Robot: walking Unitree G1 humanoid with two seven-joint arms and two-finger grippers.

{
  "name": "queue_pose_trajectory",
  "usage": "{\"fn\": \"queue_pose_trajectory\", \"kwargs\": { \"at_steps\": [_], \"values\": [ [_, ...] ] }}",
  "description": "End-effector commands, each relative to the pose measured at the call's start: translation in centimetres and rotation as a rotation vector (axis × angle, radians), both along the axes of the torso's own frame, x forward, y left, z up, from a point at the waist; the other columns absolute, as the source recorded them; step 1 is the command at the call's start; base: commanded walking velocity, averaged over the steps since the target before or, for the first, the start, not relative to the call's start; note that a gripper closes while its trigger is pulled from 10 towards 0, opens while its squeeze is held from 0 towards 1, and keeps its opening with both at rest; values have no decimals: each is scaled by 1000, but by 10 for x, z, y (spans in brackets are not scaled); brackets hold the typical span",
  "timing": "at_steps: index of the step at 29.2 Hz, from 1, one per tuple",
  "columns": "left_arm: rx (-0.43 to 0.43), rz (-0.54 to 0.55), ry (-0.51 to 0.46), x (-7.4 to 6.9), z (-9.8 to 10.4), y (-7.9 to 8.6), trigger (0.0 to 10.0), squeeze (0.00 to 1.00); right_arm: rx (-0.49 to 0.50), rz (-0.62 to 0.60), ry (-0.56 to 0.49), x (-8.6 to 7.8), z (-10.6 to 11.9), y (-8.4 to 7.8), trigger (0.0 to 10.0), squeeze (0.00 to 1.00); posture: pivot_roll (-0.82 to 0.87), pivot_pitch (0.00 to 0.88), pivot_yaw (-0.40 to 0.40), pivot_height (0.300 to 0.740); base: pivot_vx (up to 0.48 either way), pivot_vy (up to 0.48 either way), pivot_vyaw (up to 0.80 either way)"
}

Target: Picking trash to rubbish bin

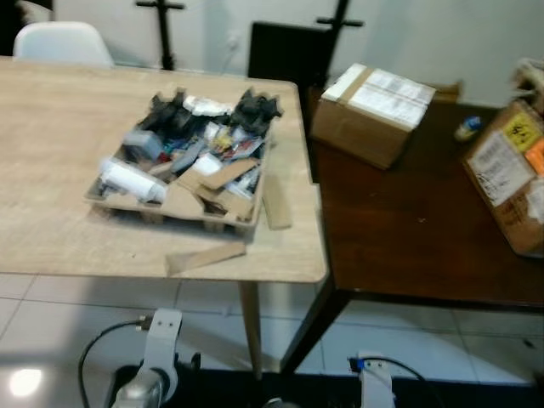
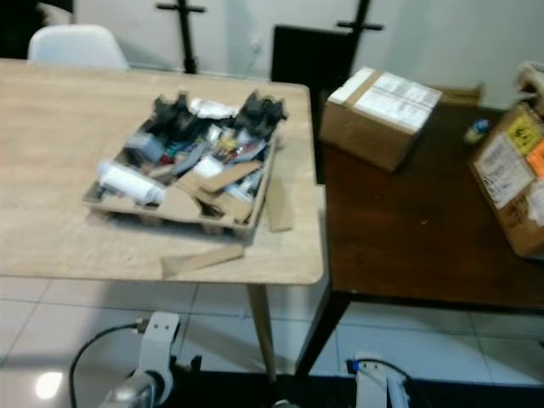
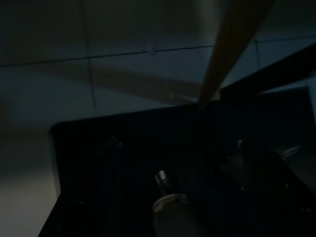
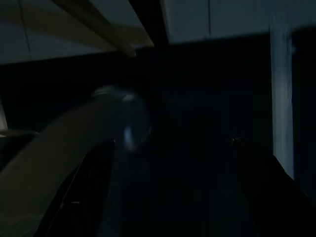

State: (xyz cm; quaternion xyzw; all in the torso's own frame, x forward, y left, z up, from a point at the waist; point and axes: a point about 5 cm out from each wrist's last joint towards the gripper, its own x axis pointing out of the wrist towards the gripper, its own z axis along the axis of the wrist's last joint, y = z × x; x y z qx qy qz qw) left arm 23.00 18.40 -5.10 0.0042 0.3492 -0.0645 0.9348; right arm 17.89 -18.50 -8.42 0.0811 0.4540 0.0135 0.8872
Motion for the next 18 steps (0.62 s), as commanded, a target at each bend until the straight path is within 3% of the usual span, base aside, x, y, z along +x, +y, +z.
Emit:
{"fn": "queue_pose_trajectory", "kwargs": {
  "at_steps": [1, 11, 18],
  "values": [
    [3, 1, 27, -7, -5, 1, 10000, 0, 2, -1, 22, -4, -2, 0, 10000, 0, 50, 164, -41, 740, 0, 0, -800],
    [2, 6, 30, -7, -5, 1, 10000, 0, 4, -6, 14, -1, -1, 0, 10000, 0, 51, 168, -40, 740, 0, 0, -776],
    [5, 8, 29, -7, -5, 2, 10000, 0, -13, 8, 21, 0, -1, -1, 10000, 0, 54, 169, -39, 740, 0, 0, 0]
  ]
}}
